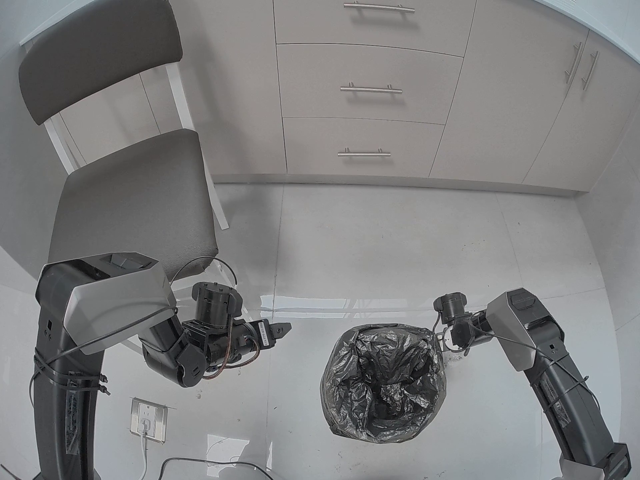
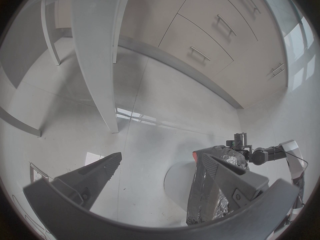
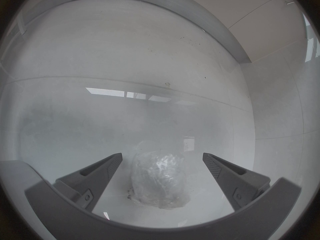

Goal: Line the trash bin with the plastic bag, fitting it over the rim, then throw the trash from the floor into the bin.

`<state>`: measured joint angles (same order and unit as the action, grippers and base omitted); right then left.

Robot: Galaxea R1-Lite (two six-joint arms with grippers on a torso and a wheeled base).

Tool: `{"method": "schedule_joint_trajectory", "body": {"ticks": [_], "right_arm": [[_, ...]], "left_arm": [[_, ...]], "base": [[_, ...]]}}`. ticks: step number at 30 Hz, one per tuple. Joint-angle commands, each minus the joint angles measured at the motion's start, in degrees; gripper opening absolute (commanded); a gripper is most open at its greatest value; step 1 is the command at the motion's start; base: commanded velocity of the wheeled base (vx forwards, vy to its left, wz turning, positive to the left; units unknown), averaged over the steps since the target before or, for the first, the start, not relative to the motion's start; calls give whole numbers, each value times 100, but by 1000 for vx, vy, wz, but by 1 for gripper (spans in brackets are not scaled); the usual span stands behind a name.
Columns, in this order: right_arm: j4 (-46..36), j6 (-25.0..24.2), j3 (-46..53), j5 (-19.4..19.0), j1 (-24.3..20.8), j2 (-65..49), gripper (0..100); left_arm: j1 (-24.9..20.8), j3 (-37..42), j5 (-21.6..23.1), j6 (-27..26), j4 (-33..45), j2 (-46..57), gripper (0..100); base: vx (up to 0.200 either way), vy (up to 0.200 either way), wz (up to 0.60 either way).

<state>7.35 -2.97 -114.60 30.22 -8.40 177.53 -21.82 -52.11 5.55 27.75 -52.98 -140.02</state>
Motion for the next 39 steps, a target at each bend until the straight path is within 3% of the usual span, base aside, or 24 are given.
{"method": "schedule_joint_trajectory", "body": {"ticks": [1,39], "right_arm": [[3,7,1,1,14,9,100],[-14,113,1,-157,23,9,100]], "left_arm": [[2,0,-1,3,-2,-8,100],[2,8,-1,-6,-2,-8,100]], "base": [[0,0,0],[0,0,0]]}}
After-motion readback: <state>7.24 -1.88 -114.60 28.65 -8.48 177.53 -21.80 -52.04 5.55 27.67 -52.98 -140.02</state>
